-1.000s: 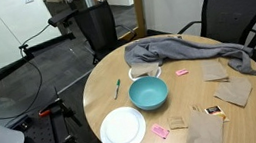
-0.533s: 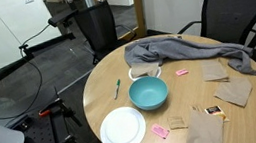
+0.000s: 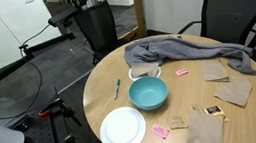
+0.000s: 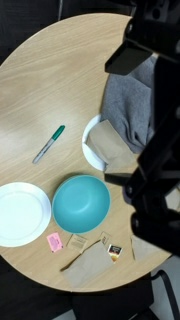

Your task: Put the marker in the bowl

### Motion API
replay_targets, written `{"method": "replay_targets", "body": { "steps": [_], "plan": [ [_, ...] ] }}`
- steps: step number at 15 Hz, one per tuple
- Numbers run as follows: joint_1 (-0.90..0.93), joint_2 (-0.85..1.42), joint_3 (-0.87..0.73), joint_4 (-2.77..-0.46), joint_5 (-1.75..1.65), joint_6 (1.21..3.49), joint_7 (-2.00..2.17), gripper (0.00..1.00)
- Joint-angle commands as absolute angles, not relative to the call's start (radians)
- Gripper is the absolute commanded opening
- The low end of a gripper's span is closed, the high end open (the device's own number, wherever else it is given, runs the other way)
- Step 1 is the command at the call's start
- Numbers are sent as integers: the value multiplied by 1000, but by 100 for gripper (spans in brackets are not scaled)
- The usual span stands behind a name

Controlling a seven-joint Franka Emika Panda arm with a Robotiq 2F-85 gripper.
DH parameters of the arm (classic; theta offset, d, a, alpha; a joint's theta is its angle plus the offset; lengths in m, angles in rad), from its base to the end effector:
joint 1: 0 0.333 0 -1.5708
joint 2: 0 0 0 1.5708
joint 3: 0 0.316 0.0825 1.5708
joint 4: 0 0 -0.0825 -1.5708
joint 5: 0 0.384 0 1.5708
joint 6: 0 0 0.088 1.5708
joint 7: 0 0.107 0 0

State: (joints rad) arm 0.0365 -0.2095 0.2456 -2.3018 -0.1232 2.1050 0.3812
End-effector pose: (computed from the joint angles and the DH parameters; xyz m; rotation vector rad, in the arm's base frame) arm 0.4611 0.1302 0.4312 2.9931 -0.0622 0.0831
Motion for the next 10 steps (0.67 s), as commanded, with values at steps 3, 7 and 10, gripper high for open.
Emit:
{"method": "replay_targets", "body": {
  "steps": [3, 7, 10],
  "plan": [
    [58, -175, 160, -2343, -114, 2233, 148, 100],
    [57, -153, 120, -2383, -117, 2303, -27, 100],
    [56, -135, 96, -2424, -118, 2376, -149, 100]
  ]
}}
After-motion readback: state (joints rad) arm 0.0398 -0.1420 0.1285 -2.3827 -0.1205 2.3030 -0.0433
